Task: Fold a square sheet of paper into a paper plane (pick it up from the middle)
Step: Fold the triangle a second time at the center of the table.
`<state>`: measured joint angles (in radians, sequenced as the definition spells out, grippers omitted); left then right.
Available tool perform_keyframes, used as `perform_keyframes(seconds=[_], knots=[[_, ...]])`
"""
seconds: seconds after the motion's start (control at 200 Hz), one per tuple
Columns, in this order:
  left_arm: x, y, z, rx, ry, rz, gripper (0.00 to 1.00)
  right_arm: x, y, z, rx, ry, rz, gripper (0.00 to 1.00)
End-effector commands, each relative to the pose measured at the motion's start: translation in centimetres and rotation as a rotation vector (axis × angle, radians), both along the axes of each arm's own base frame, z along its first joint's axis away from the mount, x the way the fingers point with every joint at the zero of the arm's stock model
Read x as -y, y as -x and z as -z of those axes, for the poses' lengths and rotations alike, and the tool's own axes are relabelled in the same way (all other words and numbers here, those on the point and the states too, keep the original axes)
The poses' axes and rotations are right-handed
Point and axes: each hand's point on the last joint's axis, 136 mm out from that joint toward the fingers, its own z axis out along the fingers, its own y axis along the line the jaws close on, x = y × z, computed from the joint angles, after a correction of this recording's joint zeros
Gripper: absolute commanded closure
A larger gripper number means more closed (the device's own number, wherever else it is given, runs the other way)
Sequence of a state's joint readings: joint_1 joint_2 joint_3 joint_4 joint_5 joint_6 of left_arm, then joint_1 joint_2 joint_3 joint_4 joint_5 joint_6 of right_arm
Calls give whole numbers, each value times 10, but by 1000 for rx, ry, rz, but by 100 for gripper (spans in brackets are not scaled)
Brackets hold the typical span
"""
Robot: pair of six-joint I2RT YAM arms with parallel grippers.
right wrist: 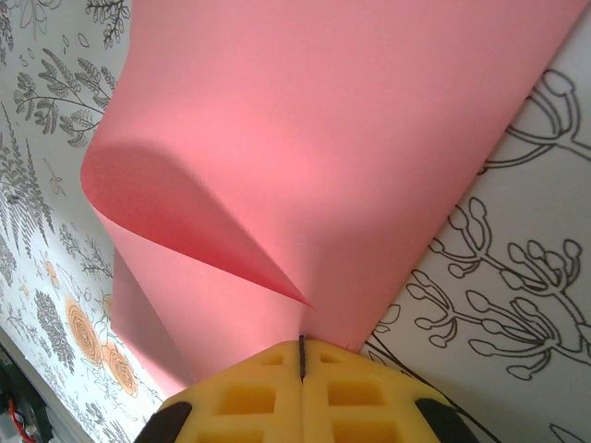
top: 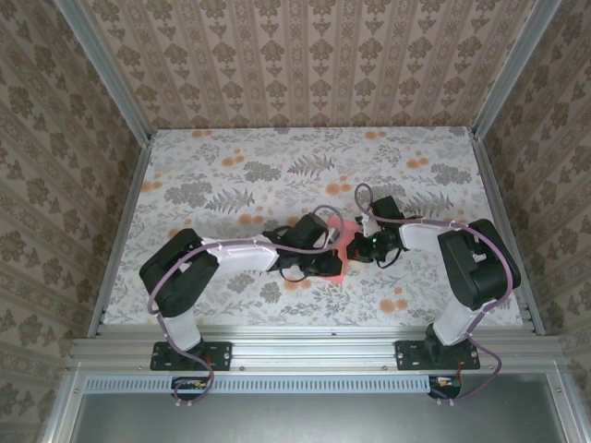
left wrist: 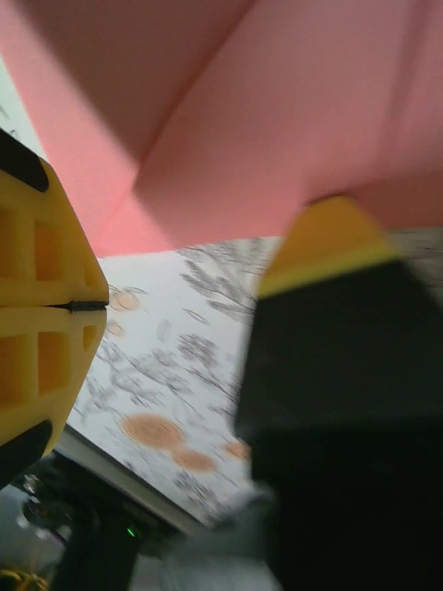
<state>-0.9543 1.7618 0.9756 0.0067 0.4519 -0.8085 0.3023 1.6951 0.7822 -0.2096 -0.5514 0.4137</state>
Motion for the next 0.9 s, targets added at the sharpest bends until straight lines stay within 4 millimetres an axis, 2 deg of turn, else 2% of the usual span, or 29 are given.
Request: perform_keyframes(seconds=[0.0, 0.6, 0.895], knots=[[4, -16, -17, 11, 55, -29, 94, 8, 9, 9, -22, 70, -11, 100], [-2, -48, 33, -11, -87, -12, 94, 1, 5, 2, 4, 44, -27, 100], [-9, -44, 60, -47, -154, -1, 94, 0, 2, -4, 28, 41, -29, 100]])
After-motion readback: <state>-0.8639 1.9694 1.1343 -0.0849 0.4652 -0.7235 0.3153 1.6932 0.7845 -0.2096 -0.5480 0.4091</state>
